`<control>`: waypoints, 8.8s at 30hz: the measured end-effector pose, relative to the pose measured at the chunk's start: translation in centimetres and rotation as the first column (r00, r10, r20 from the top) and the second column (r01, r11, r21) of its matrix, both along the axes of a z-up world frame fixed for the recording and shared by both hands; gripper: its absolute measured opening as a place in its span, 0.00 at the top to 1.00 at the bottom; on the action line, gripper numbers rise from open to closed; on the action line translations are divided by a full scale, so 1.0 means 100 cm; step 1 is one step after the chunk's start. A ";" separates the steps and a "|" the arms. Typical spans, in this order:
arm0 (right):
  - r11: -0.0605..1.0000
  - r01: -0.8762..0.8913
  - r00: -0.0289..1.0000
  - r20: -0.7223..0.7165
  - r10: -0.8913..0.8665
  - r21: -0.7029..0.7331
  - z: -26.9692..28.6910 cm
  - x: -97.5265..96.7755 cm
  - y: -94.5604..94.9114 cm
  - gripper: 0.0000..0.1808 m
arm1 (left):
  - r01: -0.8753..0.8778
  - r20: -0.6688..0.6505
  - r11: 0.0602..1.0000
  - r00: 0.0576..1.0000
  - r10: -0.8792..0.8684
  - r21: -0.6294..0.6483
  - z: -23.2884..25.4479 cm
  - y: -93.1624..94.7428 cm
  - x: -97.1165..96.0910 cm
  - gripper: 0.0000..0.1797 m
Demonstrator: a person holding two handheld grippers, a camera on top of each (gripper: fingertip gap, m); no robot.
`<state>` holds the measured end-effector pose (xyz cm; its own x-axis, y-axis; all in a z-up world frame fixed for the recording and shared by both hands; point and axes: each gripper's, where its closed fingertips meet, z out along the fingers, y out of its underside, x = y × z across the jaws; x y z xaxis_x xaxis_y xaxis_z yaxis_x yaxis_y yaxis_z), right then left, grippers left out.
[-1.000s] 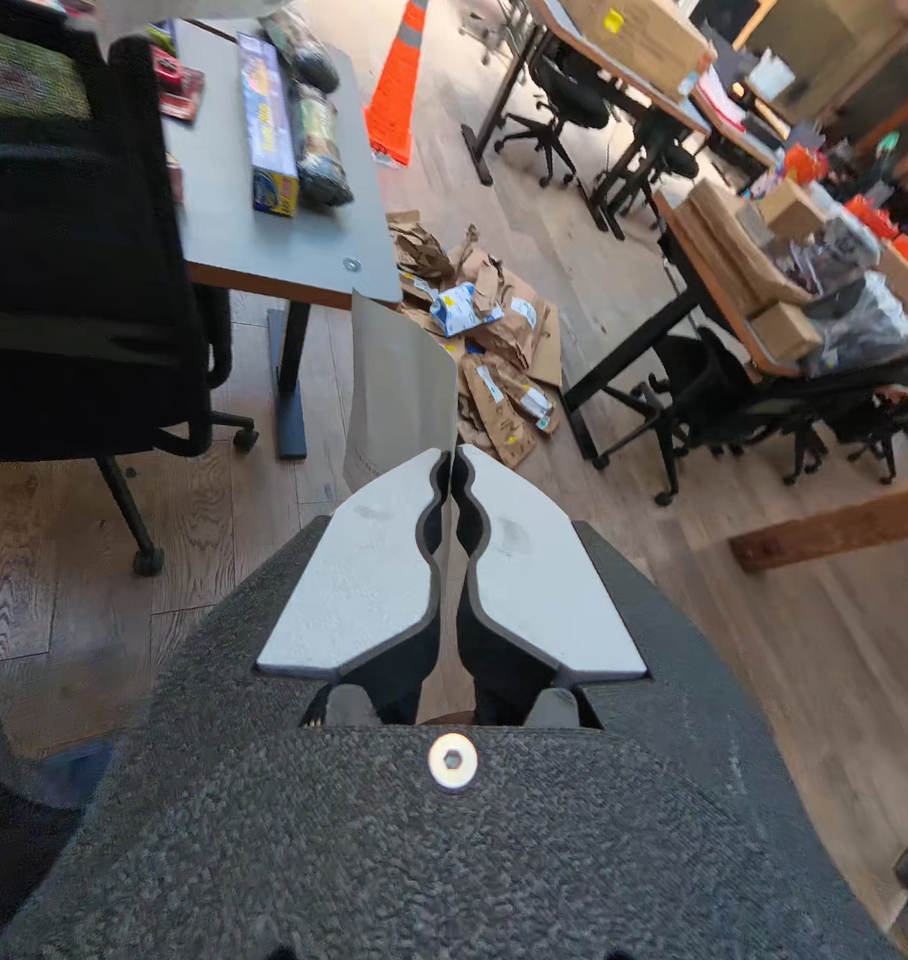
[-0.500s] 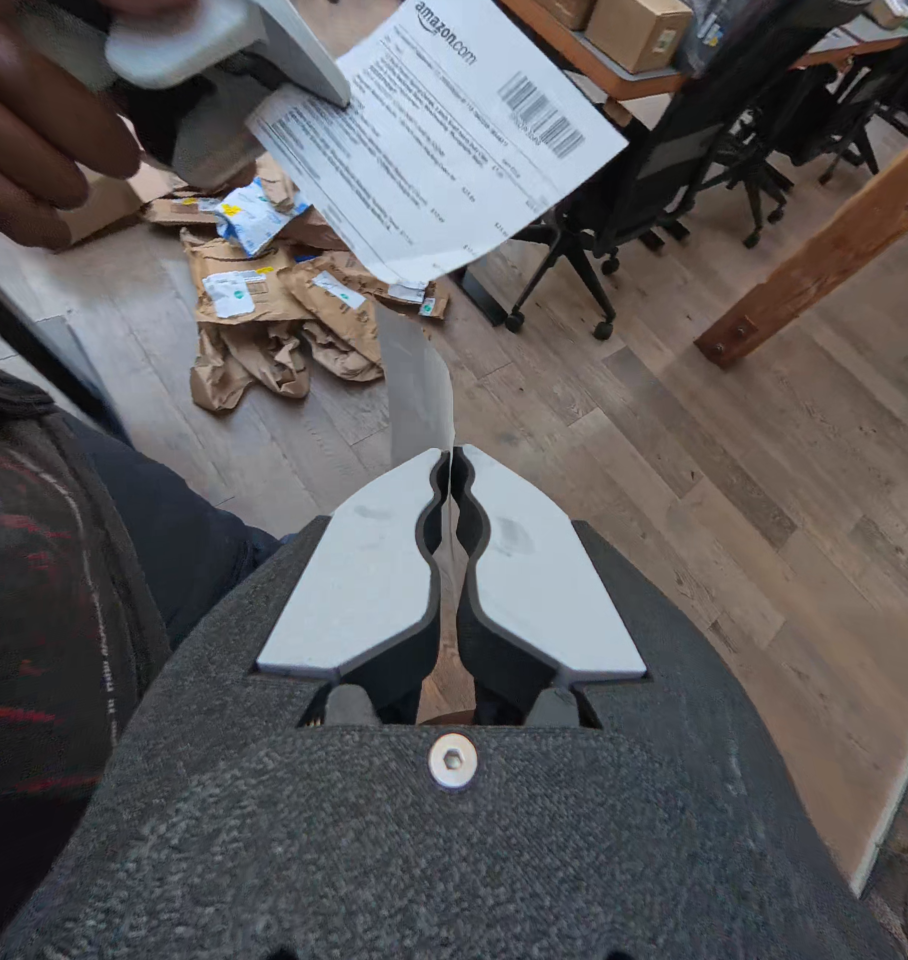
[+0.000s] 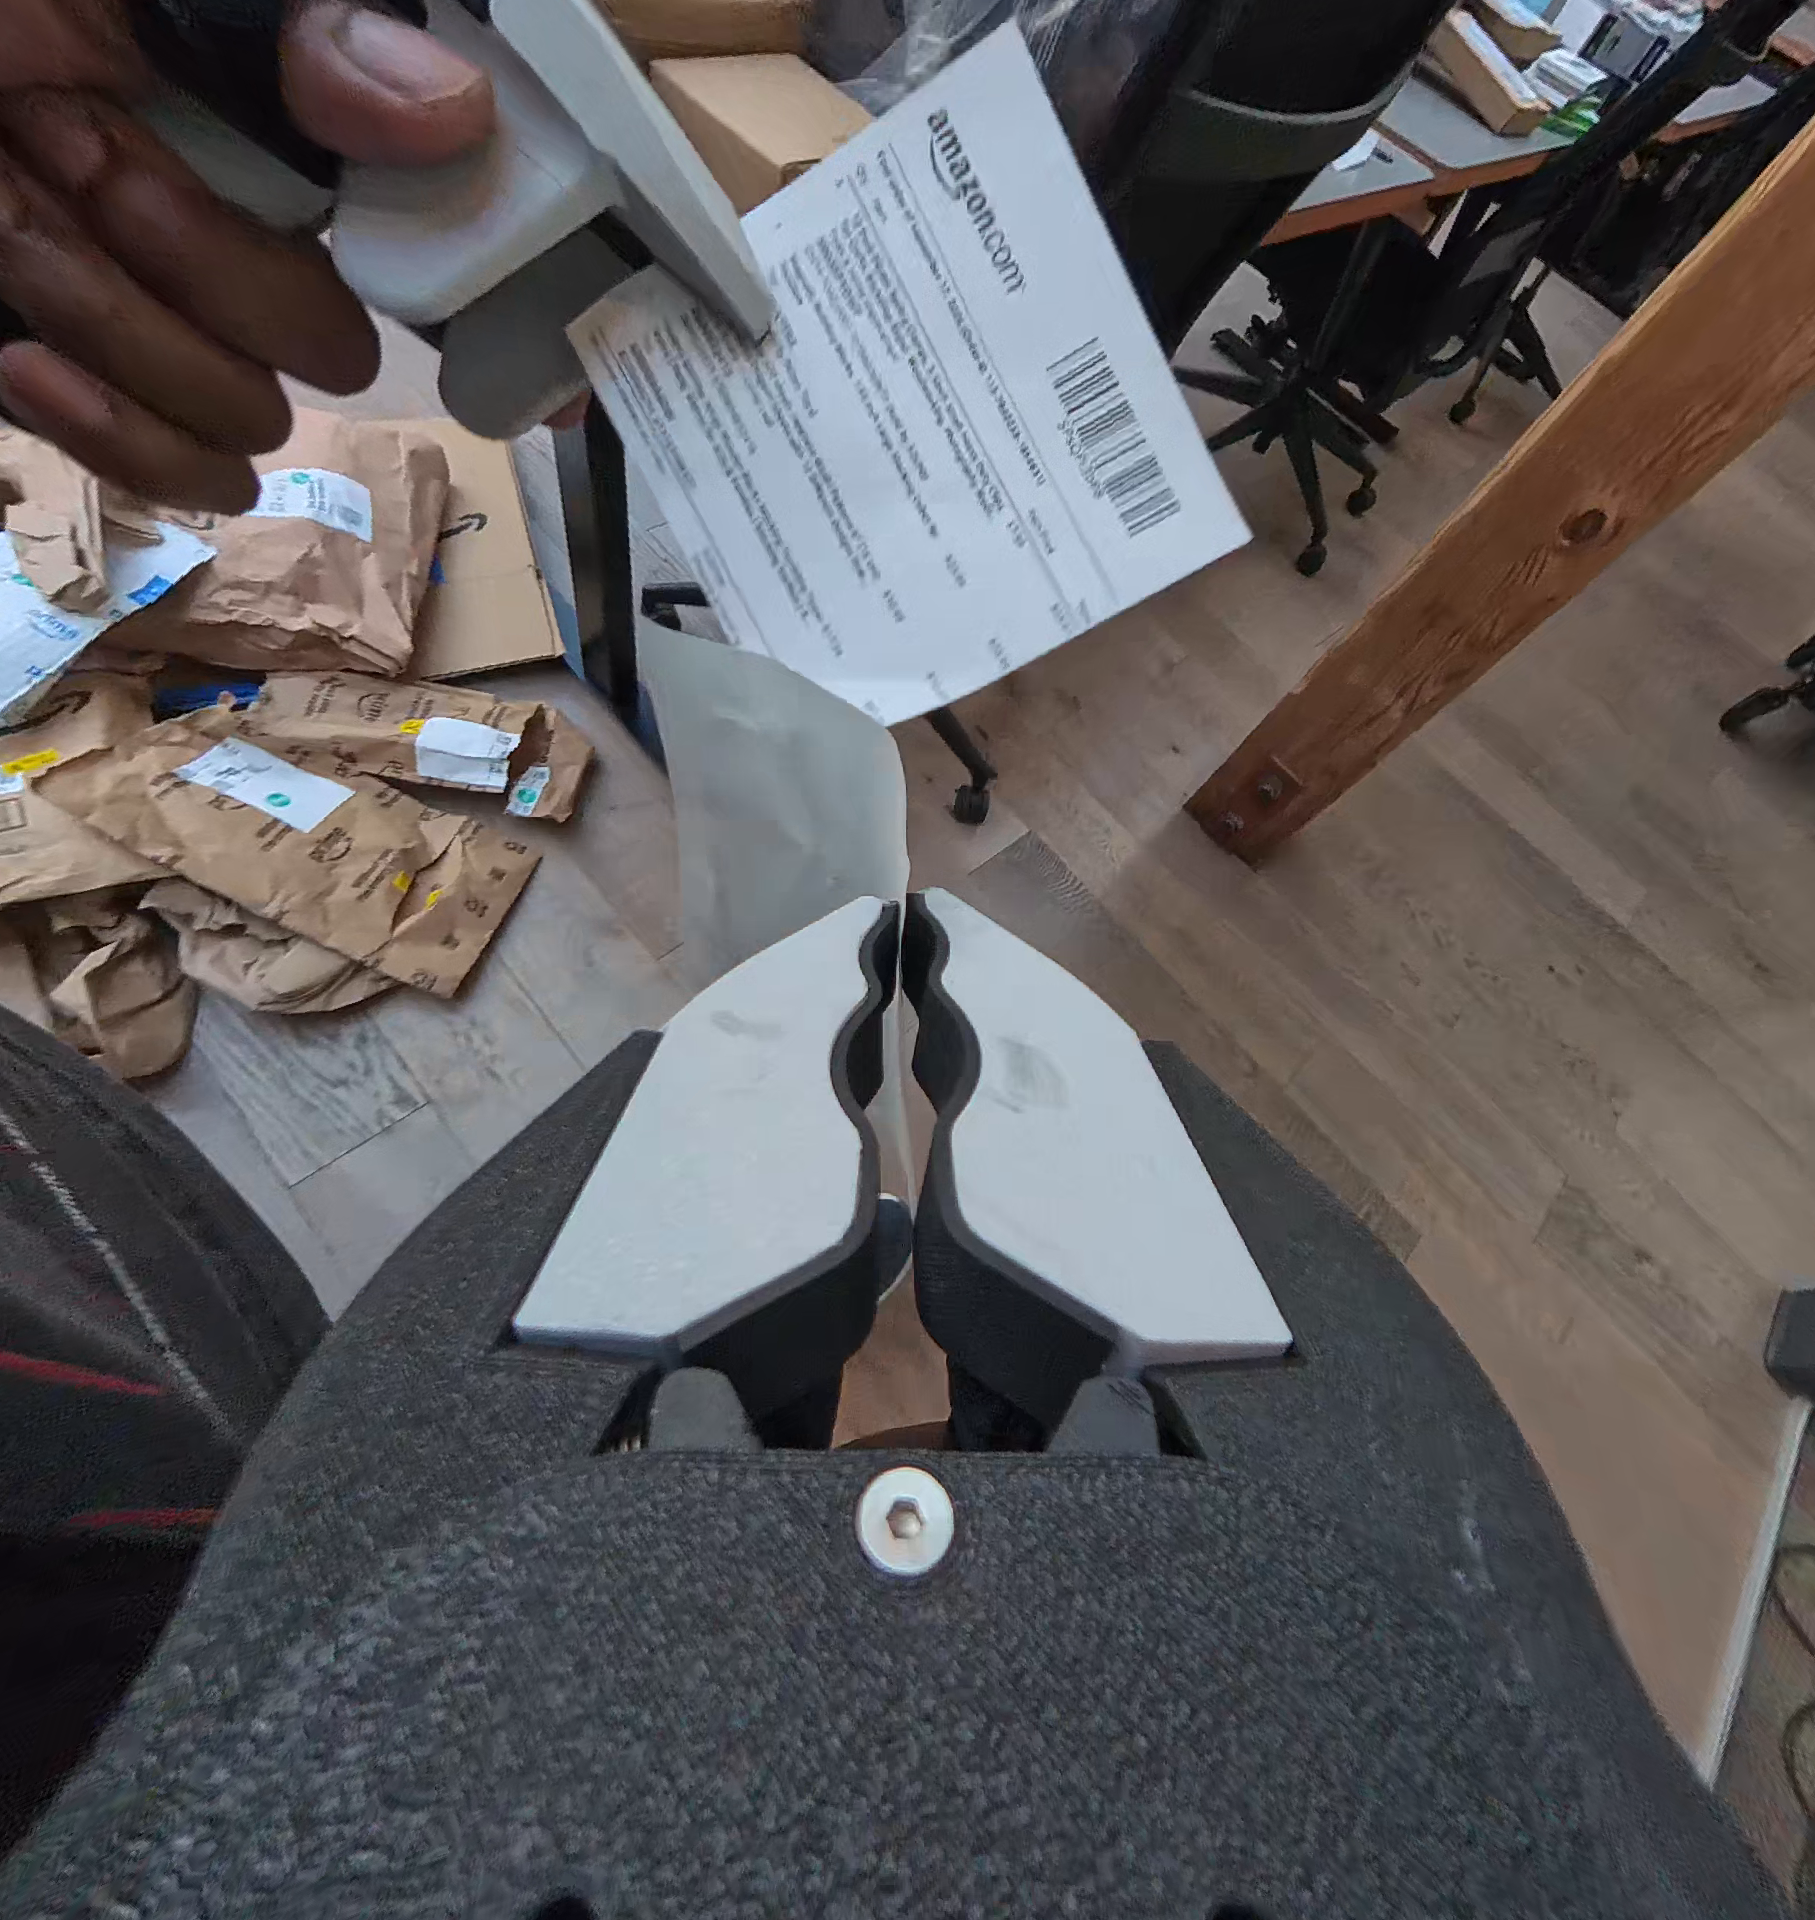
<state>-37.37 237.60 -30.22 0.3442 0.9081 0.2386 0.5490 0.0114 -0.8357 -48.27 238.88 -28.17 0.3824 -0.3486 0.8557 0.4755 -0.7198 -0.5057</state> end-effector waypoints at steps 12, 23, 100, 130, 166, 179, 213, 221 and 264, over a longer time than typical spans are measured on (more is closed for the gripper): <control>0.767 -0.459 0.873 0.068 0.483 0.449 0.140 -0.289 0.419 1.00 | -0.344 0.097 0.933 0.937 0.335 0.109 0.070 0.304 -0.196 1.00; 0.714 -0.539 0.838 0.194 0.510 0.447 0.147 -0.602 0.751 1.00 | -0.328 0.277 0.903 0.927 0.252 0.276 0.138 0.511 -0.384 1.00; 0.195 -0.105 0.909 -0.014 0.417 -0.975 -0.152 -1.149 1.032 0.88 | -0.994 0.081 0.109 0.110 0.991 0.016 0.125 0.757 -0.755 0.61; -0.878 -0.076 0.429 -0.811 0.399 -0.472 0.303 -0.550 0.350 0.80 | -0.581 0.520 -0.690 -0.464 0.717 0.432 0.232 0.371 -0.383 0.62; -0.793 0.547 0.000 -0.947 0.322 -0.270 0.338 0.152 -0.567 1.00 | 0.381 0.701 -0.803 -0.711 0.064 0.459 0.257 -0.506 0.276 0.81; -0.984 0.136 -0.334 -0.940 0.062 -0.114 0.324 0.329 -0.896 1.00 | 0.268 0.733 -0.901 -0.676 0.077 0.341 0.221 -0.821 0.501 0.82; -0.826 0.425 -0.810 -0.563 -0.165 -0.370 0.121 0.967 -1.606 1.00 | 0.141 -0.408 -0.982 -0.910 -0.078 -0.126 -0.159 -1.499 1.179 0.93; -0.761 0.538 -0.762 -0.595 -0.257 -0.361 0.131 1.141 -1.764 0.95 | 0.300 -0.393 -0.935 -0.896 -0.208 -0.189 -0.188 -1.627 1.306 0.83; -0.593 -0.743 -0.611 -0.045 0.790 -0.309 0.027 1.093 -2.629 0.68 | -0.493 -0.355 -0.833 -0.754 0.553 -0.251 -0.186 -2.532 1.591 0.78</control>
